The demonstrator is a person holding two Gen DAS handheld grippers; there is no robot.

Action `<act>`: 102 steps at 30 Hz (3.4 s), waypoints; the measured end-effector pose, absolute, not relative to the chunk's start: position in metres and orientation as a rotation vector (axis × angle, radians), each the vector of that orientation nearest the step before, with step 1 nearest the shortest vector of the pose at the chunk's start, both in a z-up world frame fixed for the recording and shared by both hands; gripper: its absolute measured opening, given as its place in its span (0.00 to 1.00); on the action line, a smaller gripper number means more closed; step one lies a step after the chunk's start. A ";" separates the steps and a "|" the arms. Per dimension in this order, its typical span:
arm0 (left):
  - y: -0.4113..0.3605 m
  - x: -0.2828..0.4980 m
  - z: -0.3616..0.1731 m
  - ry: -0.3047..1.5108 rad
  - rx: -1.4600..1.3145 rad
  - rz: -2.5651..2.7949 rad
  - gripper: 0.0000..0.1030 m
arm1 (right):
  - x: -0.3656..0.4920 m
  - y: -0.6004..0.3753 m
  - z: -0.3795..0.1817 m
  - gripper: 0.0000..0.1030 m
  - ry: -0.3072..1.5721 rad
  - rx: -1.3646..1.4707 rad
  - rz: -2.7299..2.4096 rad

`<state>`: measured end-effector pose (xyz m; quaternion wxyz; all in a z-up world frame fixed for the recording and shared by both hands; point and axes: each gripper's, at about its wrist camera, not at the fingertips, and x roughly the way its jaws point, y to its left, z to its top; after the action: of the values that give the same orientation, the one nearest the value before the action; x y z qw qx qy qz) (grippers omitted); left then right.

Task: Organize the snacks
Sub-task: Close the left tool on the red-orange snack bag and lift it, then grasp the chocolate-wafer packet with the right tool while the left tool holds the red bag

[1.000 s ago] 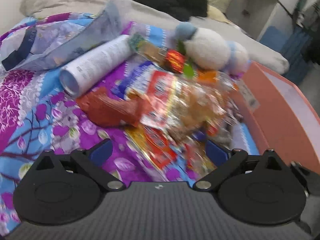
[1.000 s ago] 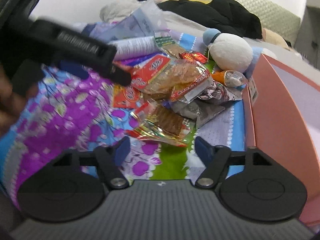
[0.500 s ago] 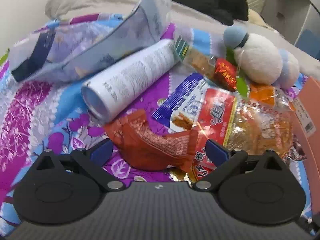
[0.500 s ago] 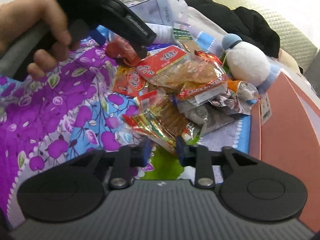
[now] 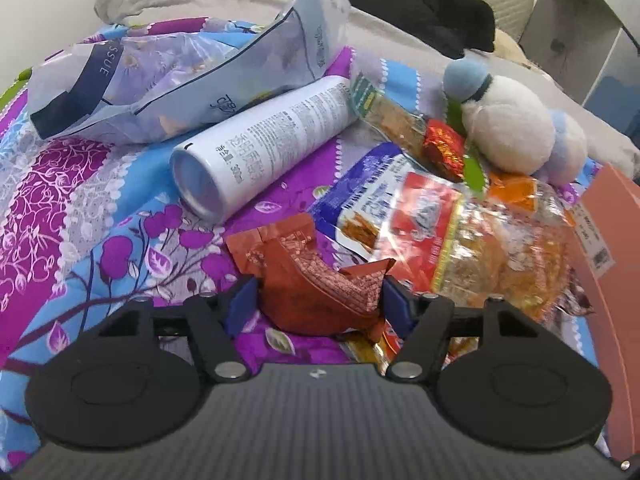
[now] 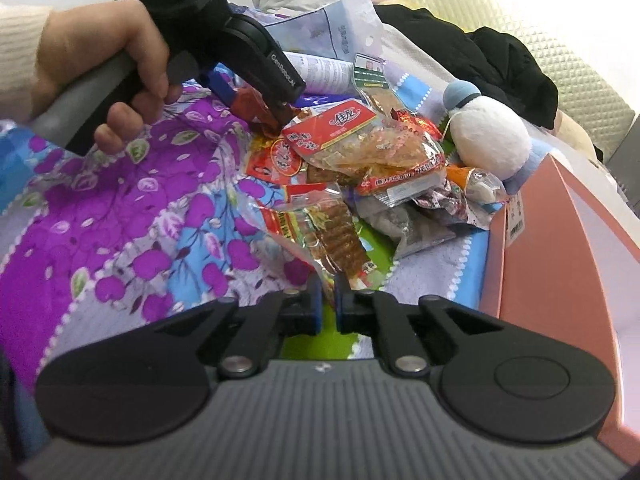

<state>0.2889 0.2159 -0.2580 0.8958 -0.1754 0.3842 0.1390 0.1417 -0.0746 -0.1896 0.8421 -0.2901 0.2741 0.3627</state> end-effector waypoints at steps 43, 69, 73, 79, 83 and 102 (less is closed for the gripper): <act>0.140 0.133 -0.243 0.892 -0.823 0.168 0.90 | 0.099 -0.162 -0.183 0.82 0.788 0.019 0.522; 0.123 0.152 -0.244 0.881 -0.706 0.230 0.58 | 0.132 -0.124 -0.208 0.39 0.828 -0.112 0.521; 0.119 0.152 -0.234 0.874 -0.663 0.214 0.57 | 0.134 -0.133 -0.203 0.31 0.829 -0.102 0.539; 0.108 0.148 -0.218 0.862 -0.613 0.179 0.57 | 0.129 -0.139 -0.193 0.03 0.801 -0.116 0.546; 0.102 0.144 -0.210 0.854 -0.575 0.161 0.57 | 0.127 -0.146 -0.188 0.03 0.794 -0.098 0.560; 0.075 0.149 -0.242 0.976 -0.457 0.089 0.53 | 0.138 -0.199 -0.206 0.62 0.879 0.295 0.660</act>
<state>0.1495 0.0747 -0.2424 0.8574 -0.2177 0.4645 0.0422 0.1377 -0.1992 -0.2056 0.8424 0.1395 0.4161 0.3126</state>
